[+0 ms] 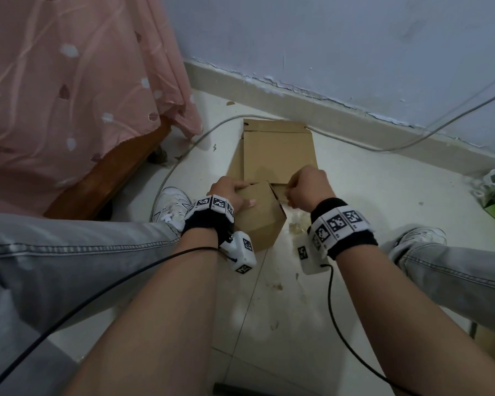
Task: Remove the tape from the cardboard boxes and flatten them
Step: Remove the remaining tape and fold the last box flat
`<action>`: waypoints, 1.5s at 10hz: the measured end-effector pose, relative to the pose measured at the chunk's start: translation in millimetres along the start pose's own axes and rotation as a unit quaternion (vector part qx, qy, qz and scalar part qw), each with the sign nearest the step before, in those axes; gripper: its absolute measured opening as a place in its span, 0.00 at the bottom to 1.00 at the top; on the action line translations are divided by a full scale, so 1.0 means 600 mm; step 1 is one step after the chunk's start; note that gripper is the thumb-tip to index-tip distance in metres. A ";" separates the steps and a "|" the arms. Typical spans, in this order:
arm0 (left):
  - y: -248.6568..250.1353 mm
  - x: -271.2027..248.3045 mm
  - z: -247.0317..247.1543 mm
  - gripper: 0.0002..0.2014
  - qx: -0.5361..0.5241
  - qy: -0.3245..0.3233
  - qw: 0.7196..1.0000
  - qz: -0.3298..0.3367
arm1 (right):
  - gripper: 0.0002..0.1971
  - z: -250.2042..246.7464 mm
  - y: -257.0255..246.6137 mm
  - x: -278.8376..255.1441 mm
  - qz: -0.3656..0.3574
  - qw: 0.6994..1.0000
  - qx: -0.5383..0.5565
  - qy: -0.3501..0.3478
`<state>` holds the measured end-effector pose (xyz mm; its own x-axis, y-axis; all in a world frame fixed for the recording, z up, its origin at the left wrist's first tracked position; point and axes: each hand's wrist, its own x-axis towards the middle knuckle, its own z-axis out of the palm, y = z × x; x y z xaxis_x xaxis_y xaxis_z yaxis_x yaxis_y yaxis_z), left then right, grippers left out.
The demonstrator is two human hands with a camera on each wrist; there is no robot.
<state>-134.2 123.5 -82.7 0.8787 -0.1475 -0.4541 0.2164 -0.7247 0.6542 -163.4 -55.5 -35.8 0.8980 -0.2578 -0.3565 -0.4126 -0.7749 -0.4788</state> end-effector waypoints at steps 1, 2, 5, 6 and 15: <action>0.000 0.000 -0.001 0.30 -0.001 -0.003 1.000 -0.004 | 0.04 -0.012 0.018 0.006 0.018 0.998 0.056 0.014; 0.000 -0.002 0.000 0.30 0.001 -0.004 1.000 -0.006 | 0.04 -0.002 0.041 0.010 0.011 0.999 0.017 0.038; -0.002 -0.002 -0.001 0.29 -0.013 -0.006 1.000 -0.002 | 0.05 0.053 0.120 0.010 0.079 0.994 0.065 0.030; -0.003 0.000 -0.001 0.28 -0.014 -0.009 1.000 -0.002 | 0.08 0.063 0.122 0.021 0.088 0.995 0.027 0.030; -0.012 0.010 0.005 0.28 -0.012 -0.001 1.000 0.008 | 0.15 0.036 0.052 0.005 0.018 0.998 -0.052 0.022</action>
<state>-131.7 125.5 -91.8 0.8816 -0.1607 -0.4438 0.2120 -0.7054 0.6764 -176.9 -68.0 -68.9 0.8894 -0.3108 -0.3351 -0.4295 -0.8192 -0.3801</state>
